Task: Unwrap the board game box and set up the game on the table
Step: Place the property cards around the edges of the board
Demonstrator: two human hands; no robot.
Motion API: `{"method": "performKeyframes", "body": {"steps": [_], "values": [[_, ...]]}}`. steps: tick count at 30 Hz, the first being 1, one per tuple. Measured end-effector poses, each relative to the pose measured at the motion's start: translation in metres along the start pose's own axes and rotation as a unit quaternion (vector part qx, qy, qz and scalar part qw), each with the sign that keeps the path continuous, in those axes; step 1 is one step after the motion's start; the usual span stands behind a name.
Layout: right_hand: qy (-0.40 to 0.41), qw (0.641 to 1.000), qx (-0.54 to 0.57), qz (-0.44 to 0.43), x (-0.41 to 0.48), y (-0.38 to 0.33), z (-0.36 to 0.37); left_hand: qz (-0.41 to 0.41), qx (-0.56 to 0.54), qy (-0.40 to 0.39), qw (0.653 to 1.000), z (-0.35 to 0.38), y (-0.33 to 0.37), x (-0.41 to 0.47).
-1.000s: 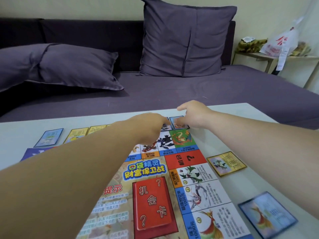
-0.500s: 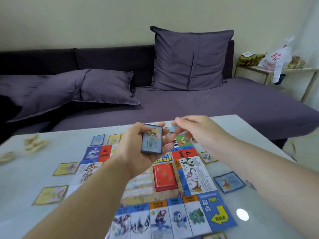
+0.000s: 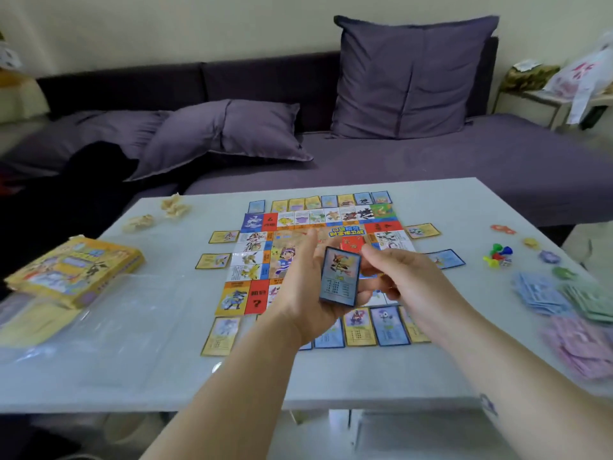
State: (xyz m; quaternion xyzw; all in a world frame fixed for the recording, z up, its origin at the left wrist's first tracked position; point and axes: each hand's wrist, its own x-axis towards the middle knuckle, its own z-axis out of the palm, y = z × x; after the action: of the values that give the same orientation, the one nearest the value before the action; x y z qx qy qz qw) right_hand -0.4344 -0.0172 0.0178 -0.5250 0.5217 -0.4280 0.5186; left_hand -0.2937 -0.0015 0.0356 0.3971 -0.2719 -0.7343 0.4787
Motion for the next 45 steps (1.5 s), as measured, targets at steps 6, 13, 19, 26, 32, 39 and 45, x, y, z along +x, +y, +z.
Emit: {"method": "performKeyframes", "body": {"steps": [6, 13, 19, 26, 32, 39, 45], "values": [[-0.029, 0.999, -0.033, 0.012, -0.016, 0.009, 0.010, -0.029, 0.023, 0.018, 0.999, -0.013, -0.020, -0.011], [-0.043, 0.995, -0.055, 0.069, -0.003, 0.020, 0.011, -0.013, 0.026, 0.013, 1.000, -0.018, -0.029, -0.003], [-0.031, 0.998, -0.020, 0.055, 0.008, 0.024, 0.013, -0.022, 0.004, 0.001, 1.000, -0.027, -0.025, 0.003], [-0.050, 0.997, -0.058, 0.026, 0.011, 0.021, 0.015, -0.031, 0.023, 0.004, 0.999, -0.038, -0.017, 0.000], [-0.062, 0.993, -0.097, 0.008, 0.018, 0.024, 0.021, 0.005, 0.151, 0.020, 0.988, -0.049, -0.015, 0.006], [-0.062, 0.990, -0.121, -0.027, 0.027, 0.009, 0.037, 0.031, 0.236, 0.078, 0.968, -0.065, 0.007, 0.012], [-0.114, 0.959, -0.248, -0.076, 0.058, -0.030, 0.073, 0.073, 0.161, 0.122, 0.977, -0.090, 0.033, 0.016]]}}
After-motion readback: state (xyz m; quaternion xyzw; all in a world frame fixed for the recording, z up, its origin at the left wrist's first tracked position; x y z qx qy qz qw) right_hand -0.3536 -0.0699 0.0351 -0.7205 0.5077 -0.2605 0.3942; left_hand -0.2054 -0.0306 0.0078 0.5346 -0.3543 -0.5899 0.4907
